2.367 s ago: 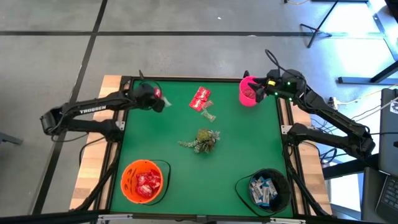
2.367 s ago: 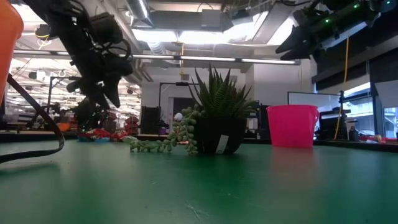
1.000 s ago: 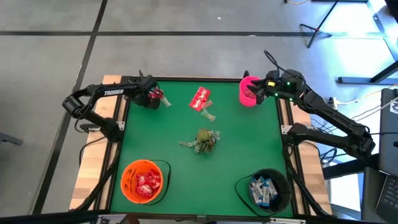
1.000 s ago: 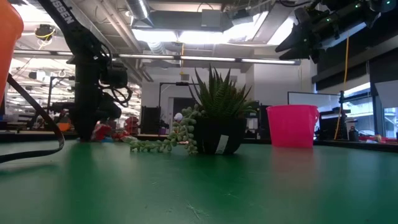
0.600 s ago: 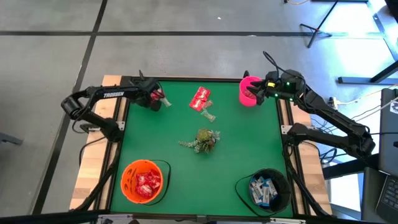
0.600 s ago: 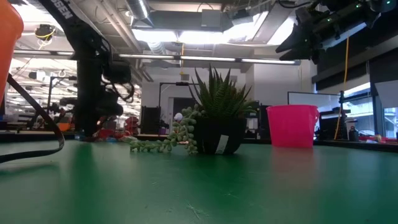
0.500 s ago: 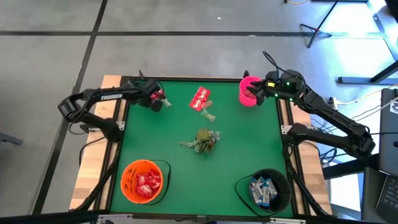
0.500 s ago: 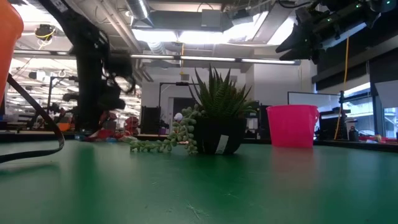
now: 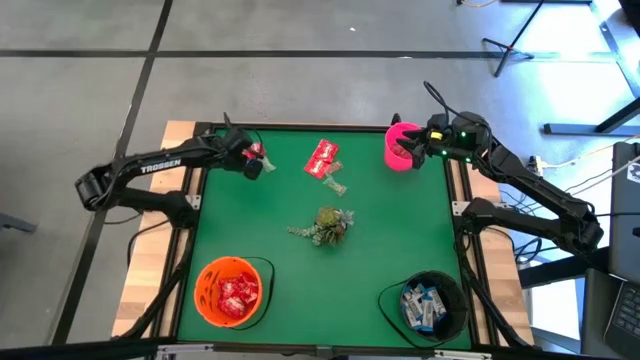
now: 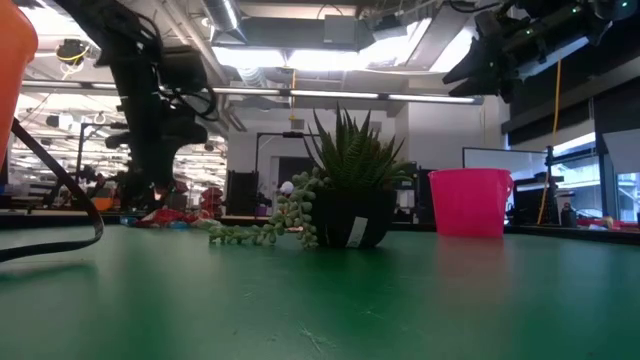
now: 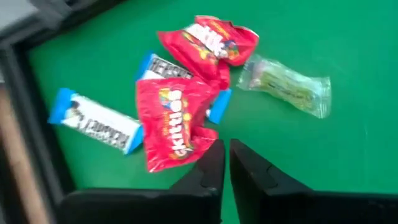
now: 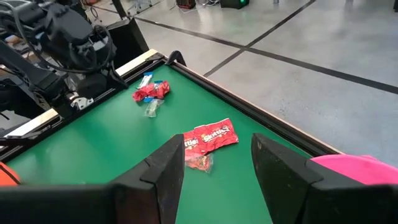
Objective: Sort candy
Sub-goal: Put the red candy into the orange bucket
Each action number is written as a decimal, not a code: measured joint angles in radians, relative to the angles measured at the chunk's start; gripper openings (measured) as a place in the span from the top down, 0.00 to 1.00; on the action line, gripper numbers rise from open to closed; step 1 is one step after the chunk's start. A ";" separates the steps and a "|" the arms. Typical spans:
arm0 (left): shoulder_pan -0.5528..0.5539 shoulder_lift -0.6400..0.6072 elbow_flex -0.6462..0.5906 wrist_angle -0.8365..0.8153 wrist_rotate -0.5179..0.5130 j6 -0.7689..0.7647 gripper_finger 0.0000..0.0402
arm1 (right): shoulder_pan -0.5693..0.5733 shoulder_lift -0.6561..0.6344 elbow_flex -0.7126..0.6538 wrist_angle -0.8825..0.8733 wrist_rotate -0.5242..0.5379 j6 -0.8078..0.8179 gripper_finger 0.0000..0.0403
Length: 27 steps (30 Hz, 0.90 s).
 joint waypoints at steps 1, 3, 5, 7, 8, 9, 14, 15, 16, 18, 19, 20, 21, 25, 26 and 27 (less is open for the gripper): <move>0.010 0.013 0.000 0.010 0.021 0.019 0.94 | 0.000 0.000 -0.005 0.003 0.000 0.007 0.54; 0.034 0.038 0.000 0.038 0.066 0.045 0.88 | 0.000 0.000 -0.021 0.006 0.000 0.013 0.54; 0.057 0.066 0.000 0.063 0.079 0.055 0.80 | 0.000 0.000 -0.043 0.024 -0.002 0.016 0.54; 0.077 0.093 0.000 0.074 0.056 0.053 0.73 | 0.000 0.000 -0.064 0.055 -0.017 0.033 0.54; 0.087 0.106 0.000 0.075 0.040 0.045 0.69 | 0.000 0.000 -0.072 0.064 -0.023 0.039 0.54; 0.097 0.120 0.000 0.075 0.030 0.040 0.66 | 0.000 0.000 -0.079 0.070 -0.028 0.041 0.54; 0.134 0.202 0.000 0.075 0.027 0.033 0.58 | 0.000 0.000 -0.087 0.096 -0.040 0.042 0.54; 0.138 0.222 0.000 0.075 0.026 0.032 0.58 | 0.000 0.000 -0.087 0.106 -0.042 0.043 0.54; 0.139 0.240 0.000 0.075 0.026 0.032 0.58 | 0.000 0.000 -0.087 0.115 -0.044 0.043 0.54; 0.143 0.269 0.000 0.079 0.018 0.032 0.60 | 0.000 0.000 -0.087 0.130 -0.044 0.042 0.54; 0.143 0.280 0.001 0.081 0.012 0.033 0.61 | 0.000 0.000 -0.087 0.131 -0.044 0.042 0.54; 0.143 0.287 0.001 0.082 0.006 0.034 0.64 | 0.000 0.000 -0.087 0.131 -0.044 0.042 0.54; 0.141 0.290 0.002 0.084 0.003 0.038 0.67 | 0.000 0.000 -0.087 0.131 -0.044 0.042 0.54; 0.121 0.274 0.000 0.093 -0.001 0.040 0.88 | 0.000 0.000 -0.087 0.130 -0.055 0.042 0.54; 0.116 0.265 0.000 0.095 0.006 0.039 0.93 | 0.000 0.000 -0.087 0.130 -0.055 0.042 0.54; 0.110 0.254 0.000 0.099 0.006 0.033 0.96 | 0.000 0.000 -0.087 0.130 -0.055 0.042 0.54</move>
